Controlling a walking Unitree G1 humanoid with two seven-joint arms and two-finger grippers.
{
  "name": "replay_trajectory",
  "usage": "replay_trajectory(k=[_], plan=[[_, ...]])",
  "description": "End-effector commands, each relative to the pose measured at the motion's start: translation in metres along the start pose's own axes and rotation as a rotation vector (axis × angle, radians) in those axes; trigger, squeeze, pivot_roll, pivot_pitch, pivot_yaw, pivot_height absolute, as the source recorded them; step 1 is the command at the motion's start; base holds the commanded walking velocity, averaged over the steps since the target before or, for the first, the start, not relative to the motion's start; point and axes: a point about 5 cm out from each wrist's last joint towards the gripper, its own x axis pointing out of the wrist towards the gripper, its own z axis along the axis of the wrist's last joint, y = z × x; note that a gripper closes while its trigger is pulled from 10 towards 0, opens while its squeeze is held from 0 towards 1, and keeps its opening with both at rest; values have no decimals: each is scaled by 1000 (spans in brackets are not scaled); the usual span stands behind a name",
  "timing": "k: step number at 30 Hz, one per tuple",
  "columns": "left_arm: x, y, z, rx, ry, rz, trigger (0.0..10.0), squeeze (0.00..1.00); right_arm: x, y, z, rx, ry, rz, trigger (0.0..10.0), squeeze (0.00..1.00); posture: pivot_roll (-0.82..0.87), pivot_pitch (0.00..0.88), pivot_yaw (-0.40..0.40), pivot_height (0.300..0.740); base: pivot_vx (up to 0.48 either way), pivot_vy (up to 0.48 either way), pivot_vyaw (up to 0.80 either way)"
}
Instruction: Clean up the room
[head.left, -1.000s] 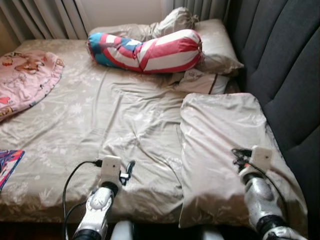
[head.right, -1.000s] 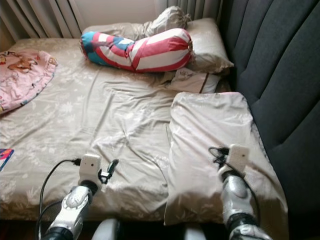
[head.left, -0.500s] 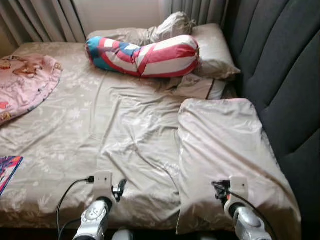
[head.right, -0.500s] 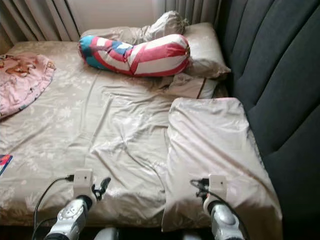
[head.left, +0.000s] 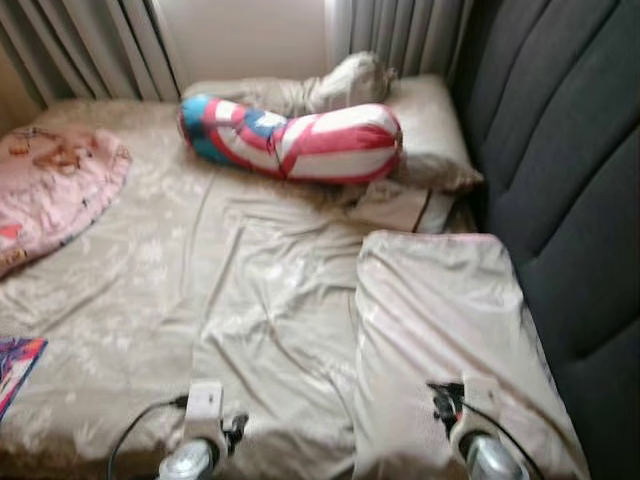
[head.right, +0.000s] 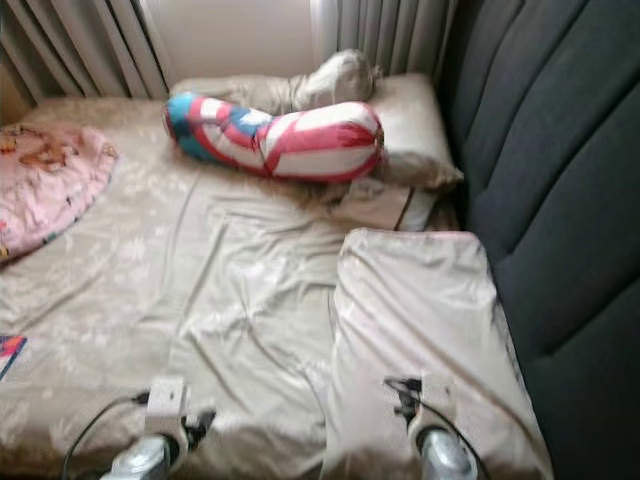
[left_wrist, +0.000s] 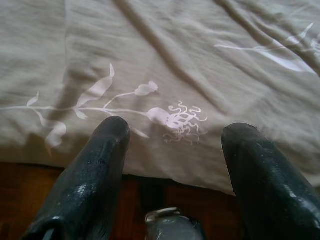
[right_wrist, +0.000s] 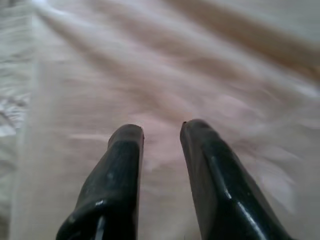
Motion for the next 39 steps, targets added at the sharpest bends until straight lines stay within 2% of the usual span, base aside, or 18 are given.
replay_trajectory(k=[1,6,7,8,9,15,21,22,23,26,34,39], plan=[[-5,5,-17,29,67,22,10000,0,-7,-9,-20,63,65,-46,10000,0,-33,0,-23,740,0,0,0],[-6,6,-21,39,70,28,10000,0,-14,-12,-40,58,127,-52,10000,0,-38,0,-12,740,0,0,0],[-8,9,-24,42,74,41,10000,0,-17,-13,-45,60,140,-58,10000,651,-40,0,-9,740,0,0,0],[-8,11,-25,43,76,45,10000,0,-17,-14,-46,57,142,-58,10000,651,-42,0,-8,740,0,0,0],[-9,14,-25,83,72,48,10000,0,-17,-14,-46,54,140,-58,10000,1000,-47,0,-6,740,0,0,0],[-11,23,-29,70,88,78,10000,0,-17,-16,-46,57,136,-66,10000,1000,-49,0,-1,740,0,0,0],[-13,20,-35,58,107,88,10000,0,-17,-12,-46,19,151,-38,10000,992,-53,0,-3,740,0,0,0],[-13,19,-36,67,111,81,10000,0,-17,-11,-47,11,154,-29,10000,471,-53,0,-3,740,0,0,0],[-13,18,-36,77,115,75,10000,0,-17,-8,-48,0,162,-8,10000,0,-51,0,-5,740,0,0,0],[-13,17,-36,79,116,71,10000,0,-18,-2,-54,-28,183,24,10000,0,-49,0,-3,740,0,0,0],[-13,16,-37,78,122,65,10000,0,-21,-1,-60,-73,209,38,10000,0,-45,0,-4,740,0,96,0],[-13,17,-37,82,122,69,10000,0,-21,0,-60,-83,212,57,10000,0,-42,0,-7,740,0,280,698]])
